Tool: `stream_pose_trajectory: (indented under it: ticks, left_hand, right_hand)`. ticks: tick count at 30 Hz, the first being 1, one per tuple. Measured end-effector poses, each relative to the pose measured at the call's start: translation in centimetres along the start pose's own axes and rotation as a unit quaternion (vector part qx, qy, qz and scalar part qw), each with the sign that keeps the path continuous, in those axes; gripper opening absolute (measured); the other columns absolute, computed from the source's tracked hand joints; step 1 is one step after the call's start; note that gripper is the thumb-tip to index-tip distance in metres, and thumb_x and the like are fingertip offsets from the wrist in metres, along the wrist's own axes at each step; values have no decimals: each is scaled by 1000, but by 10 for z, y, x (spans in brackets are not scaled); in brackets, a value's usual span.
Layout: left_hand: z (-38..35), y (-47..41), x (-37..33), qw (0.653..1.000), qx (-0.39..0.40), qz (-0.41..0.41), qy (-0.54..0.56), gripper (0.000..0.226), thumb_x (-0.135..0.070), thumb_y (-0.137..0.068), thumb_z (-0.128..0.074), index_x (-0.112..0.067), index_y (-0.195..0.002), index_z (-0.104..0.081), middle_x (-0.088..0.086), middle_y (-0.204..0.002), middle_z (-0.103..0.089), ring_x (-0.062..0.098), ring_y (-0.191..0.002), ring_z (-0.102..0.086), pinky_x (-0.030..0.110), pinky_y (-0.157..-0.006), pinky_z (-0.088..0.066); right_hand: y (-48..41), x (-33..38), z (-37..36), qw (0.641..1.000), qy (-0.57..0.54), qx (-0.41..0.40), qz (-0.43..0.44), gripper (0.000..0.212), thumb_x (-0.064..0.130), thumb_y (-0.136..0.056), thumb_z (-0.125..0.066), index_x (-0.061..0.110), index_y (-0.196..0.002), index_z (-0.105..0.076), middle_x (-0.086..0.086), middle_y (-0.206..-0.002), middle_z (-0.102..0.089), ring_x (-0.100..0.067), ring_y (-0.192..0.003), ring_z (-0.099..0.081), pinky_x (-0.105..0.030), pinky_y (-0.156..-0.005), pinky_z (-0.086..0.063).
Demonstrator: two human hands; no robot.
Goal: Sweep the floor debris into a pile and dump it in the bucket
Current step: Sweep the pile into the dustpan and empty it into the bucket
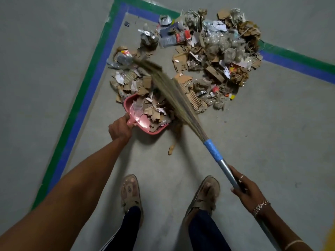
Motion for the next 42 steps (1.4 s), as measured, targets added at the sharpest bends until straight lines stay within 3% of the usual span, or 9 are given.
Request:
stream_pose_trajectory:
  ticks: [3, 6, 11, 16, 23, 28, 31, 36, 42]
  left_hand:
    - [-2, -1, 0, 1000, -6, 4, -7, 40, -54, -92, -60, -24, -119, -66, 15, -99, -72, 39, -93, -67, 37, -77, -41]
    - [-5, 0, 1, 1000, -10, 4, -19, 35, -49, -96, -57, -22, -116, -66, 15, -98, -72, 39, -93, -66, 37, -76, -39]
    - [-14, -1, 4, 999, -7, 19, -33, 33, -45, -99, -53, -18, -111, -66, 16, -97, -71, 38, -91, -66, 38, -78, -39]
    - [-19, 3, 4, 999, 1, 33, -12, 28, -40, -98, -55, -19, -113, -65, 16, -100, -71, 39, -95, -65, 39, -81, -38]
    - [-29, 7, 13, 999, -14, 28, 9, 39, -51, -93, -57, -31, -127, -60, 9, -96, -71, 36, -91, -66, 40, -80, -38]
    - [-32, 17, 14, 998, -35, 40, 43, 39, -52, -93, -59, -37, -129, -57, 6, -90, -70, 32, -86, -66, 40, -82, -43]
    - [-25, 25, 15, 996, -40, 42, 64, 45, -58, -93, -54, -39, -134, -56, 4, -88, -69, 28, -83, -65, 40, -83, -45]
    - [18, 50, 6, 992, -59, 46, 105, 54, -63, -93, -52, -33, -137, -58, 10, -92, -69, 31, -85, -63, 40, -85, -41]
    - [97, 90, -12, 980, -76, 65, 170, 53, -53, -93, -61, -34, -142, -54, 9, -98, -71, 31, -90, -65, 40, -86, -45]
  right_hand:
    - [-9, 0, 11, 999, 14, -52, 3, 87, -16, -78, -70, 27, -148, -44, 10, -141, -55, -1, -128, -51, -15, -104, -41]
    - [-30, -10, 27, 995, 45, -90, -22, 89, -14, -77, -70, 30, -149, -42, 3, -136, -57, -13, -124, -55, -29, -103, -44]
    - [-50, -28, 34, 987, 128, -56, -75, 93, -10, -73, -70, 30, -151, -38, -9, -124, -62, -31, -114, -60, -33, -95, -45]
    - [-29, -28, 9, 992, 117, -7, -49, 96, -12, -72, -70, 34, -149, -39, -3, -132, -60, -25, -118, -59, -29, -99, -43]
    - [-7, -10, -27, 992, 117, 42, -11, 97, -10, -72, -71, 41, -147, -38, 6, -115, -62, -13, -104, -61, -21, -89, -44]
    - [-1, 1, -20, 997, 78, 12, -16, 95, -14, -72, -71, 35, -148, -42, 9, -117, -63, -7, -104, -61, -17, -88, -46]
    - [10, 10, -11, 999, 42, -6, -17, 93, -17, -73, -70, 35, -146, -45, 17, -129, -60, 0, -116, -57, -9, -92, -43]
    - [45, 36, 12, 1000, -1, -19, -23, 91, -24, -72, -67, 28, -145, -49, 21, -137, -56, 4, -125, -52, -5, -96, -39]
    - [102, 73, 45, 999, -21, -11, -30, 90, -26, -71, -65, 27, -143, -52, 17, -137, -59, -2, -127, -53, -8, -99, -40]
Point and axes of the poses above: each hand's wrist, its own y-axis away from the middle knuckle, its own z-axis out of the back of the hand, x = y × z, the point moved 1 cm from there along -y, towards the middle knuckle
